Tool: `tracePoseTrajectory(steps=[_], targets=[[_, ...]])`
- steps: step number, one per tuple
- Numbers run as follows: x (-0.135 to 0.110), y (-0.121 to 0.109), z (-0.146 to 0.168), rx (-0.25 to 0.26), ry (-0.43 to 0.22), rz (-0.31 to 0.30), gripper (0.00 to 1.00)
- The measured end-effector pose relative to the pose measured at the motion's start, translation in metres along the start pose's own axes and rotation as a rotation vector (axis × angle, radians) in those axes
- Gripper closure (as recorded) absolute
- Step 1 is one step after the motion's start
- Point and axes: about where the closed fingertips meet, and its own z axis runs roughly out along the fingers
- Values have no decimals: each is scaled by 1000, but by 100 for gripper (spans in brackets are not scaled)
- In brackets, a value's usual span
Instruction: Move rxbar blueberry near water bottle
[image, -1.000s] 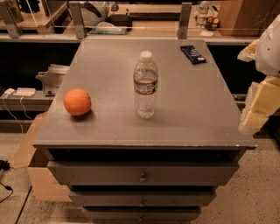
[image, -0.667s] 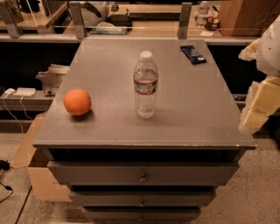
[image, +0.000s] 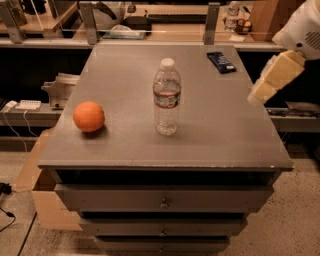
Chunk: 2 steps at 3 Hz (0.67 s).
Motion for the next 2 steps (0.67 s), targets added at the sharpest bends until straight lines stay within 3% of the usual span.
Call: tracePoseTrajectory(steps=[1,2], targets=[[-18,-43,16,45,-88,104,0],[-21,-50,18,55,-102,119,0]])
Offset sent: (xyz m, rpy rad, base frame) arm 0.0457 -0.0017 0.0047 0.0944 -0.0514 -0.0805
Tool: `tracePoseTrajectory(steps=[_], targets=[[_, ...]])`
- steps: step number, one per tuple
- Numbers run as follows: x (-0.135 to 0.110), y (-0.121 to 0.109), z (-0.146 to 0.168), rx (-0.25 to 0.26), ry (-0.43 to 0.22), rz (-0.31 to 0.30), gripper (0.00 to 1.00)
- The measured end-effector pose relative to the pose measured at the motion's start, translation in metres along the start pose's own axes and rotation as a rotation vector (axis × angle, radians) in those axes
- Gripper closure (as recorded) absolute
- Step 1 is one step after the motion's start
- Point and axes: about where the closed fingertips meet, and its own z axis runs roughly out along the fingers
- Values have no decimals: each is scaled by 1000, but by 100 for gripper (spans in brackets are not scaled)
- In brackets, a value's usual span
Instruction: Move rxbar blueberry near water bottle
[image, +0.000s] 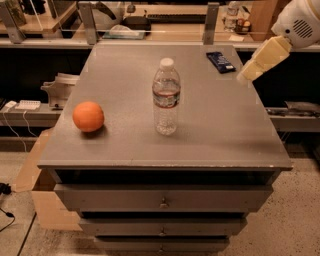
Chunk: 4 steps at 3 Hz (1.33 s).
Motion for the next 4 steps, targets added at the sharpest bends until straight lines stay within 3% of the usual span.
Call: tracePoseTrajectory(steps=[1,2,4], targets=[[-1,-2,11,21,-30,56,0],[-17,-29,40,63,-112,132,0],[-69,-92,115,88,-242,227,0]])
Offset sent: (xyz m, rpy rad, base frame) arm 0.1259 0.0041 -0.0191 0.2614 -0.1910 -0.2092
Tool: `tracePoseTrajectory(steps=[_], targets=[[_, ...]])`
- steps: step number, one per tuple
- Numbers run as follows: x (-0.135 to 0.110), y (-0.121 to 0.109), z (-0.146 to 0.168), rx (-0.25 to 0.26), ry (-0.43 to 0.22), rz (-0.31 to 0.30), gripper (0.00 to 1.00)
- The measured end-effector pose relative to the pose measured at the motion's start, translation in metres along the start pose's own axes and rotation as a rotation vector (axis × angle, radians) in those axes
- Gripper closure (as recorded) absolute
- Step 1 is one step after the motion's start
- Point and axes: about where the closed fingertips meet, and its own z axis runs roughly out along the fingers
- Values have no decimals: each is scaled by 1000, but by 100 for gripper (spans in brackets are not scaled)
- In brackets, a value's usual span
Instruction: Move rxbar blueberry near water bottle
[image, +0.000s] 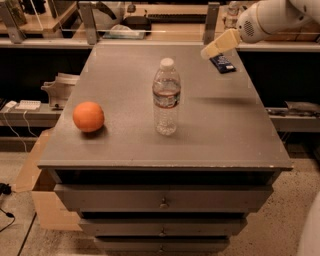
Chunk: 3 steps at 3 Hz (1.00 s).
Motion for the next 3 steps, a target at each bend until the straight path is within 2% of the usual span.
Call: tracePoseTrajectory(steps=[1,3], targets=[[0,0,0,-1,0,0,0],[4,-25,65,11,-51,90,0]])
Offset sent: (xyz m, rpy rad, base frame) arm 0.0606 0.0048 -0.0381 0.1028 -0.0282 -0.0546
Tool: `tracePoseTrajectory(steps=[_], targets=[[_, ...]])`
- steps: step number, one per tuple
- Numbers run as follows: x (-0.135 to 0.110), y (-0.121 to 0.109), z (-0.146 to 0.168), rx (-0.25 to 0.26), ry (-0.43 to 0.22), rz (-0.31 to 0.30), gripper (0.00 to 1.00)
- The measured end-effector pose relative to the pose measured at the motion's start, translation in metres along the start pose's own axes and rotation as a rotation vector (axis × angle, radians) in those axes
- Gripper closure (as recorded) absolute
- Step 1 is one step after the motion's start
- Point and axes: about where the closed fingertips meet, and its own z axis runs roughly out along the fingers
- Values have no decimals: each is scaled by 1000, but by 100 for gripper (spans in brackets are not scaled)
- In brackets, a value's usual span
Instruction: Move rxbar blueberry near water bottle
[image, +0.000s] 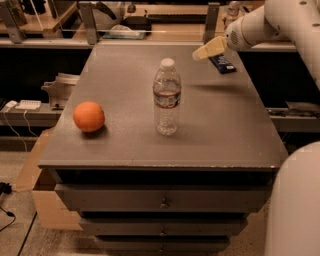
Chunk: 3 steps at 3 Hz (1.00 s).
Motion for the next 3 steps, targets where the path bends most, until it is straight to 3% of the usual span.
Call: tracePoseTrajectory(steps=[2,3], targets=[[24,-19,59,32,24,84,0],[34,-34,74,67,24,122,0]])
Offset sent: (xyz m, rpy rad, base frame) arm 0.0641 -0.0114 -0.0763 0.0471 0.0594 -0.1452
